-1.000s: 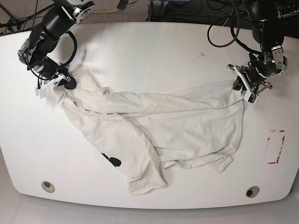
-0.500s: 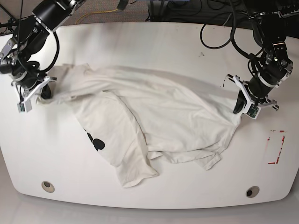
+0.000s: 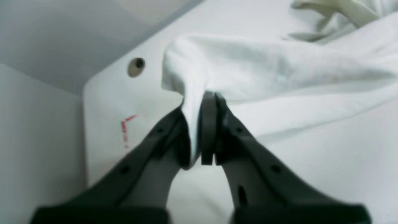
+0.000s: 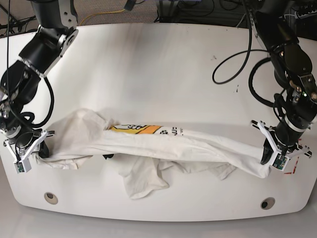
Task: Fold the T-shirt properly
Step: 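Lift the shirt with both grippers and shake it out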
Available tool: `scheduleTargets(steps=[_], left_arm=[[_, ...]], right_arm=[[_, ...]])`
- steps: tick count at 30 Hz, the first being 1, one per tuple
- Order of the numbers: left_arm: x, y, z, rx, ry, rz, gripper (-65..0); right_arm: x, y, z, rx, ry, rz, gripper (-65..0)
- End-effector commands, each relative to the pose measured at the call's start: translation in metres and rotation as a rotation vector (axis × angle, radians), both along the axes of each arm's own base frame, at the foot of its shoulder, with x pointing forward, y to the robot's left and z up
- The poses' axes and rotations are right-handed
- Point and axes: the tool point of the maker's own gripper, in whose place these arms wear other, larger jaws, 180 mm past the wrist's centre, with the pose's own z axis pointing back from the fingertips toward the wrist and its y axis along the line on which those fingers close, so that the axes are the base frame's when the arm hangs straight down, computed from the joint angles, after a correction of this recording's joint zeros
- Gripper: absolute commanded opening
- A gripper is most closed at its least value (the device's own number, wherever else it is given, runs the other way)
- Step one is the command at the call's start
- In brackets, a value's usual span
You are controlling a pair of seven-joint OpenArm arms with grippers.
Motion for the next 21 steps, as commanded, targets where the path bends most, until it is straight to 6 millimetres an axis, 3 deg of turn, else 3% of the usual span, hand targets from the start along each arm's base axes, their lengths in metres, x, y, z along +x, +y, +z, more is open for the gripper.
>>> scheduleTargets(steps=[1,5,9,13,16,21], left_arm=[[0.014,0.003,0.044,0.009,-0.108,0.008,-65.0],[0.024,0.005,0.076,0.017,-0.174,0.019,-65.0],[0.032,0.010,0.114,0.022,-0.252,0.038,-65.0],[0.035,0.019,0.153,0.051,-0.338,0.052,-65.0],[0.037,0.025,0.176,0.057,-0.384,0.062,-65.0],[0.039,0.044,0.223,0.071,-0.468,0.095,-65.0]], right_arm=[[0.026,0.000,0.035,0.003,-0.085,0.017,-65.0],[0.052,0.005,0.065,-0.007,-0.133,0.034,-65.0],[0.069,0.005,0.111,-0.081,-0.203,0.039,-65.0],[0.090,0.018,0.155,-0.137,-0.252,0.079,-65.0],[0.098,0.020,0.184,-0.136,-0.295,0.083,-65.0],[0.101,0.015,0.250,-0.179,-0.391,0.077,-65.0]])
